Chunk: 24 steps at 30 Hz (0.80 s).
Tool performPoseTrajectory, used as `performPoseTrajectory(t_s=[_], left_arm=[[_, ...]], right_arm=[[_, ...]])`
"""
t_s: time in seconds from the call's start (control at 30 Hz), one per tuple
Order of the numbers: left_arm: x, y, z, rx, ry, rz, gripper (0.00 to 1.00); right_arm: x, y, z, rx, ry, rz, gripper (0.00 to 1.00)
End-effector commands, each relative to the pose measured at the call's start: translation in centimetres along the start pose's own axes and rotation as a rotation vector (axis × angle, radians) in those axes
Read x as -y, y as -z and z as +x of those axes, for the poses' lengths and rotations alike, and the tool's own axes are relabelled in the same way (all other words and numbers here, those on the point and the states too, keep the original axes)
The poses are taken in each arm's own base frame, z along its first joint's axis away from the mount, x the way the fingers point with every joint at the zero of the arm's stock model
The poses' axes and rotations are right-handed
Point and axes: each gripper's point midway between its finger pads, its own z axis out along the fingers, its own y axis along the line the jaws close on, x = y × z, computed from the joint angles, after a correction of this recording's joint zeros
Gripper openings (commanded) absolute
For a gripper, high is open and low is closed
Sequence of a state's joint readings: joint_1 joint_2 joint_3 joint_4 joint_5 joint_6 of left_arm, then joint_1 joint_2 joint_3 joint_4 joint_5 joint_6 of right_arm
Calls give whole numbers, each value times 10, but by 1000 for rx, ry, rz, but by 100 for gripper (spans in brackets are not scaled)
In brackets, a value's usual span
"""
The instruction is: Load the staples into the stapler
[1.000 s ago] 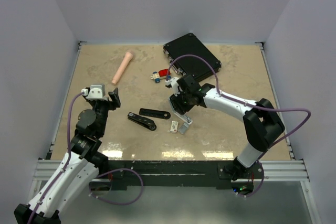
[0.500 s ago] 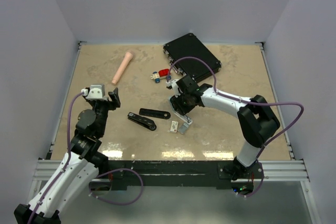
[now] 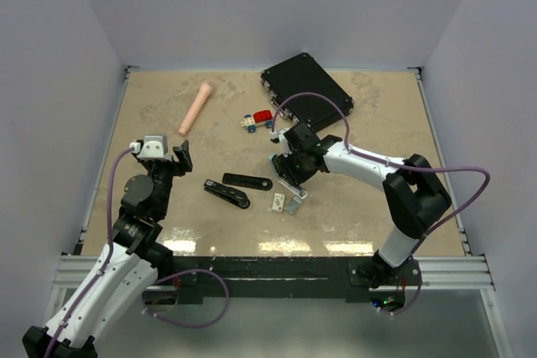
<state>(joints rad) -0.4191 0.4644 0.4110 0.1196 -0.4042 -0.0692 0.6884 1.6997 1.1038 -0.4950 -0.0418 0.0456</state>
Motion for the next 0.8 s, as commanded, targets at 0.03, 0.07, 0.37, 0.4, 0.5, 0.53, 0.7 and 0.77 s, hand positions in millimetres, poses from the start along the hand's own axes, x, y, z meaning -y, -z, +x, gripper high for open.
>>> performPoseTrajectory(t_s=[0.03, 0.07, 0.37, 0.4, 0.5, 0.53, 0.7, 0.77], left_arm=[[1, -2, -10, 45, 35, 3, 69], [2, -2, -9, 44, 35, 6, 69], [22, -6, -1, 13, 39, 108, 70], [26, -7, -1, 10, 43, 127, 70], [43, -11, 6, -32, 54, 201, 70], [48, -13, 8, -44, 59, 219, 70], [74, -22, 18, -115, 102, 320, 70], [84, -24, 24, -143, 124, 353, 70]], right_arm=[[5, 12, 7, -8, -49, 35, 39], [6, 13, 8, -9, -55, 39, 39], [-9, 43, -10, 150, -111, -31, 43], [-10, 45, -8, 169, -133, -38, 43], [-16, 43, -1, 177, -172, -68, 44], [-16, 42, 0, 175, -183, -71, 44], [-14, 33, 9, 159, -234, -49, 45], [-11, 30, 10, 157, -239, -39, 46]])
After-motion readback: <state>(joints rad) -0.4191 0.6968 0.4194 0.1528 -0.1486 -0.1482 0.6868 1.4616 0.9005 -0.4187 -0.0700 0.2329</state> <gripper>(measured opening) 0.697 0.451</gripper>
